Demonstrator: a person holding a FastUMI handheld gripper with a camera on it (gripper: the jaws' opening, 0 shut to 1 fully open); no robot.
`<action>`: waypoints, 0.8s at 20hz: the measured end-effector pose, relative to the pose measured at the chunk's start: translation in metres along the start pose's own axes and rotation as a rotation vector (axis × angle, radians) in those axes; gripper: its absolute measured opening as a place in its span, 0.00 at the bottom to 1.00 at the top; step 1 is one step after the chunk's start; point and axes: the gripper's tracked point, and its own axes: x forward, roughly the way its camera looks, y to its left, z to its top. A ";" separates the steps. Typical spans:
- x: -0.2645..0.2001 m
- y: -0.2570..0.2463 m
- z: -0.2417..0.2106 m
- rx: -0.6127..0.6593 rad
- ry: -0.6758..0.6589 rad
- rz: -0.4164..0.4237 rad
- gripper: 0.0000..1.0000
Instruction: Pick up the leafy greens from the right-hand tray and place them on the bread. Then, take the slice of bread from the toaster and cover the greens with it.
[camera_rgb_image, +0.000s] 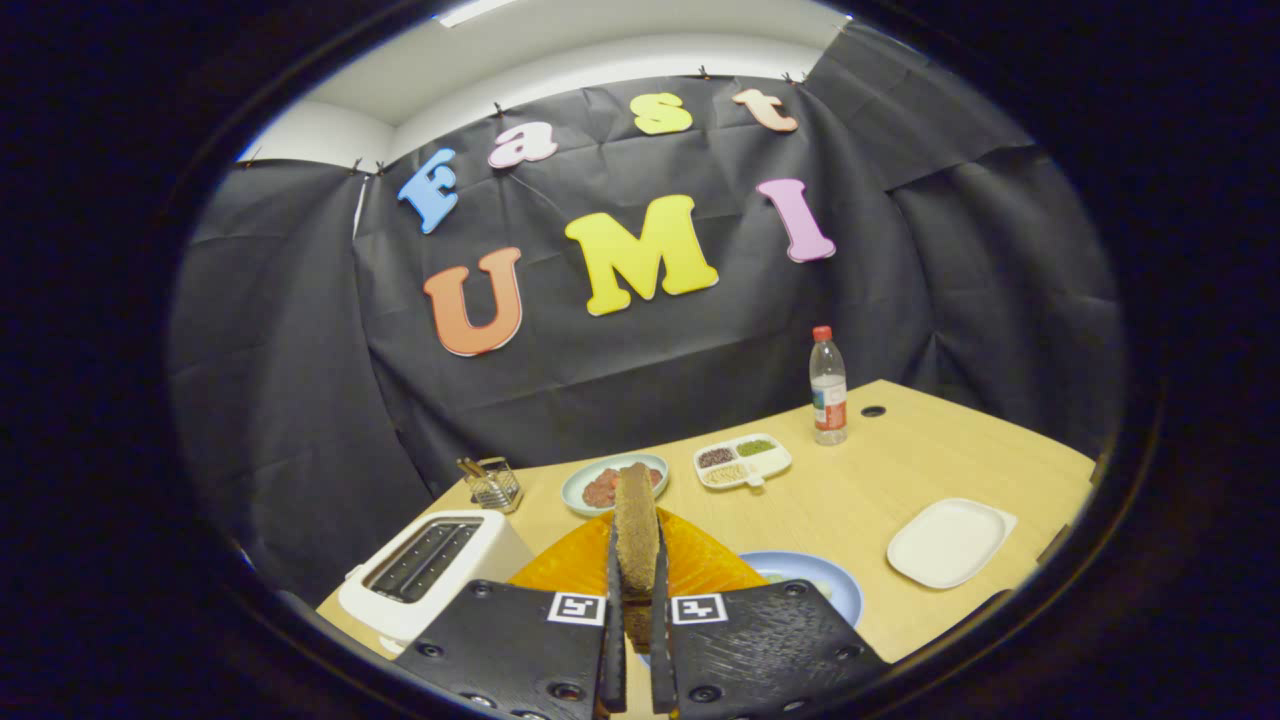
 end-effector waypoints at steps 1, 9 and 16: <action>0.004 -0.006 -0.008 0.010 0.014 -0.004 0.09; 0.012 -0.034 -0.056 0.174 0.060 -0.003 0.09; 0.014 -0.070 -0.076 0.232 0.095 -0.049 0.20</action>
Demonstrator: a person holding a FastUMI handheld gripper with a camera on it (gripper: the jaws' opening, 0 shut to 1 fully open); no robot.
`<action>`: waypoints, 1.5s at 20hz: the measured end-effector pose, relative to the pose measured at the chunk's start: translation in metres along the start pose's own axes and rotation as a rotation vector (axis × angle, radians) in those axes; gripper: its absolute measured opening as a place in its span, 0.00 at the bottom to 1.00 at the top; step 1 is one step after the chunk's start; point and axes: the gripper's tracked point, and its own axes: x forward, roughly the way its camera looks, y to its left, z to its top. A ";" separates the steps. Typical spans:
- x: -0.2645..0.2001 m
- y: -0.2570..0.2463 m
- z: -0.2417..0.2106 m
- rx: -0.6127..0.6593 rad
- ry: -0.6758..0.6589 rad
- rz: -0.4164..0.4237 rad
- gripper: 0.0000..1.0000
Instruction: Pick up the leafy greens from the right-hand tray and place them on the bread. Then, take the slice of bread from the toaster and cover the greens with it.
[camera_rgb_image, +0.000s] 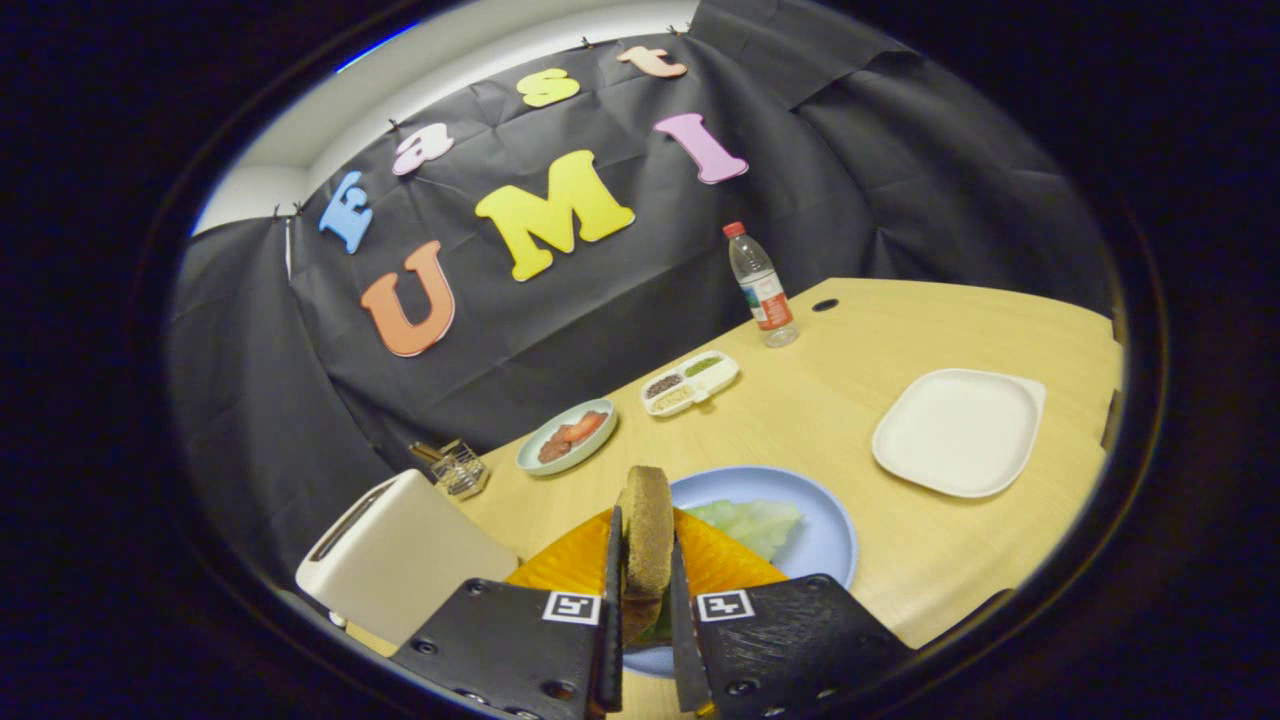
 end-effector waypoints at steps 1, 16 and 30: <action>0.000 -0.003 -0.002 -0.004 0.006 -0.003 0.20; -0.018 -0.046 0.019 -0.111 0.012 -0.040 0.73; -0.165 -0.010 0.165 -0.457 -0.435 -0.044 0.95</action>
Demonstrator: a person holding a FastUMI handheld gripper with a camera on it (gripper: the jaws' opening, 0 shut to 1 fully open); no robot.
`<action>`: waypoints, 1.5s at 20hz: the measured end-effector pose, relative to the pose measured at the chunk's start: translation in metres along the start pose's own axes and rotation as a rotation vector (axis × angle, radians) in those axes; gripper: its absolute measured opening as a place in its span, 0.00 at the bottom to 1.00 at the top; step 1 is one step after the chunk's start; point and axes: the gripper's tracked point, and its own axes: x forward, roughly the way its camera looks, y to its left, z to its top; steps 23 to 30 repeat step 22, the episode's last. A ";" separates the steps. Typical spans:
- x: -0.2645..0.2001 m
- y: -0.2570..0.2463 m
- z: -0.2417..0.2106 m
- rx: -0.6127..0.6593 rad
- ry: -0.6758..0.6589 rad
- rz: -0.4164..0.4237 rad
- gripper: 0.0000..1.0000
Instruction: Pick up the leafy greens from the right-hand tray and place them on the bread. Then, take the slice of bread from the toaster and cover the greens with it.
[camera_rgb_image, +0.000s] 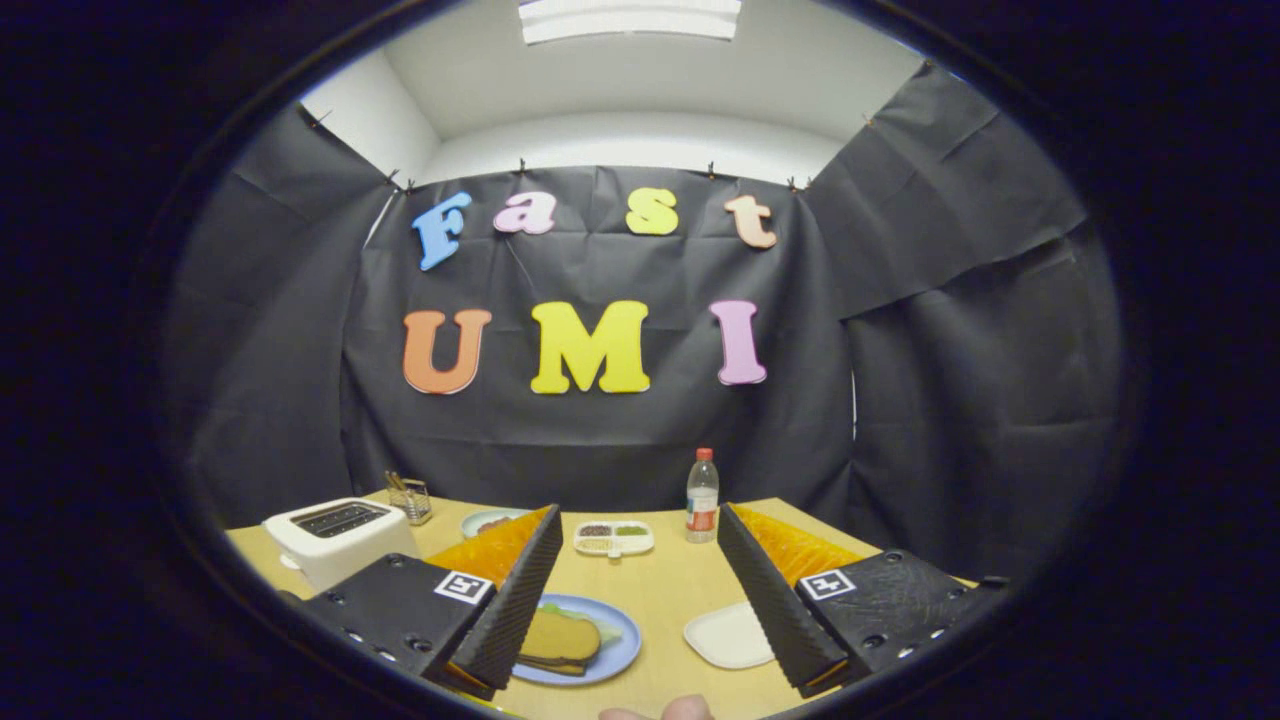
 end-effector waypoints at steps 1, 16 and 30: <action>-0.004 0.000 0.006 0.003 -0.008 0.004 0.95; -0.025 0.024 0.013 0.070 -0.016 0.057 0.95; -0.025 0.021 0.014 0.063 -0.039 0.053 0.95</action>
